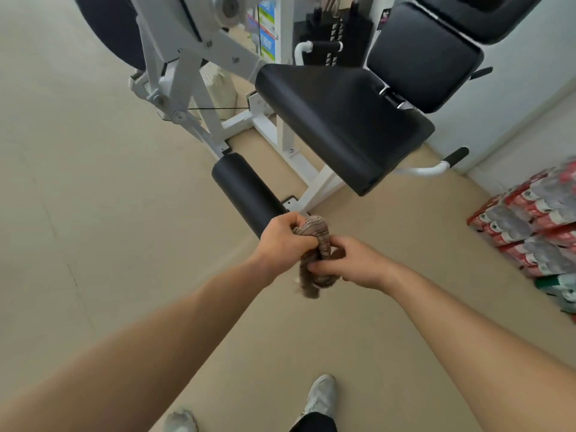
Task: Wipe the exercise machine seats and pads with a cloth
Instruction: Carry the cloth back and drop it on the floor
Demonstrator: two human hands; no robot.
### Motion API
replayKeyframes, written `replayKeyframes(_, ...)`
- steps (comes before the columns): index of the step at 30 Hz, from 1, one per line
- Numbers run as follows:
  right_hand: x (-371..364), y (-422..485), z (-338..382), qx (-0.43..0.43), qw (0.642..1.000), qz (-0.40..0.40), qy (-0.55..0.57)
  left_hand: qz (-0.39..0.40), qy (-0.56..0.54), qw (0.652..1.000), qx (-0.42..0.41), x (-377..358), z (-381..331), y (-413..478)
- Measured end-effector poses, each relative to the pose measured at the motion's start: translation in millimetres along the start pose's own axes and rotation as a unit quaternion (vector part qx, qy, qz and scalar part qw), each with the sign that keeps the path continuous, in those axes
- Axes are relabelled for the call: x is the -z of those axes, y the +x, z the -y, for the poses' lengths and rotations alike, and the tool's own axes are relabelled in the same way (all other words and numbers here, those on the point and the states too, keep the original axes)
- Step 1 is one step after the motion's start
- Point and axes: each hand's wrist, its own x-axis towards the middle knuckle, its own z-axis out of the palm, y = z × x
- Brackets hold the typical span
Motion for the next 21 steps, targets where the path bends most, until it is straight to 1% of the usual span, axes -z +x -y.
replayKeyframes(1,-10.7,-6.8,17.5,0.010,1.000,0.000,0.022,-0.006,-0.003,1.000,-0.005,19.8,-1.1,-13.6)
replayKeyframes(3,-31.8,-17.3,57.0,0.027,0.999,-0.005,0.028,-0.018,-0.015,1.000,-0.013,61.2,-4.9,-40.6)
replayKeyframes(7,-78.1,-25.6,140.9,0.060,0.997,-0.011,-0.057,-0.017,-0.066,0.997,-0.023,147.6,-8.7,-88.9)
replayKeyframes(10,-116.9,-28.9,209.5,0.074,0.989,-0.010,-0.131,-0.014,-0.122,0.992,-0.012,217.5,-7.3,-122.0)
replayKeyframes(12,-143.3,-27.0,252.7,0.079,0.977,0.007,-0.196,-0.001,-0.158,0.987,0.003,265.3,-2.7,-142.8)
replayKeyframes(15,-184.9,-20.8,314.5,0.092,0.955,0.003,-0.282,0.033,-0.232,0.972,0.014,334.1,5.3,-170.2)
replayKeyframes(17,-211.3,-17.5,356.3,0.121,0.934,0.001,-0.336,-0.008,-0.267,0.964,0.019,376.0,8.6,-184.5)
replayKeyframes(19,-234.5,-14.6,394.7,0.141,0.911,0.002,-0.389,-0.070,-0.254,0.965,0.018,416.1,16.6,-192.5)
replayKeyframes(21,-253.6,-9.5,428.6,0.153,0.897,0.005,-0.415,-0.103,-0.236,0.966,0.020,457.7,23.8,-199.9)
